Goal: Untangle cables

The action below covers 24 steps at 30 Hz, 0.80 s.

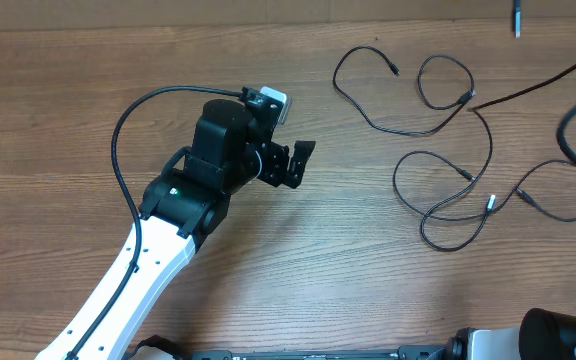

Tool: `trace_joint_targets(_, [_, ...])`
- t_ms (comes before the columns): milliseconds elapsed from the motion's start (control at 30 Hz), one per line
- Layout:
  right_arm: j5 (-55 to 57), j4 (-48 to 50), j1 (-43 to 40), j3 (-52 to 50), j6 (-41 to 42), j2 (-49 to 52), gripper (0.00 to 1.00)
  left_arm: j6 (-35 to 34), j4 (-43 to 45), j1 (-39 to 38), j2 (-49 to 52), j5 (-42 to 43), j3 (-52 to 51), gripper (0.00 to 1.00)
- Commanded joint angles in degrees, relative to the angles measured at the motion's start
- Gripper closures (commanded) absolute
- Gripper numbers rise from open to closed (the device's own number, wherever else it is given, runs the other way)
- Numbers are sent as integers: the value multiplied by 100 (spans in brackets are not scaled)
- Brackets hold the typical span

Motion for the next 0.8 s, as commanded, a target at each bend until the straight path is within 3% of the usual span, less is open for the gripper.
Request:
trace_joint_targets(0, [647,-94,0,446,68,-76,96,-79,11,-24,35,282,9,0])
trace_joint_targets(233, [1740,-96,-63,844,37,-76,96,282,-2,-278,35,372,20,0])
trace_joint_targets(433, [1700,-369,-234,831,39,79,96,1073,-280,-887,76,343,28,0])
trace_joint_targets(600, [1071,-654,-234,831,37,267,96,1272,-503,-1150,579,461,28,0])
trace_joint_targets(667, [892,-785,-232,831,39,319,96,1001,-452,-1176,870,684,28,0])
trace_joint_targets(767, [824,-935,-232,831,42,350,96,-623,-179,-1174,1379,975,28,0])
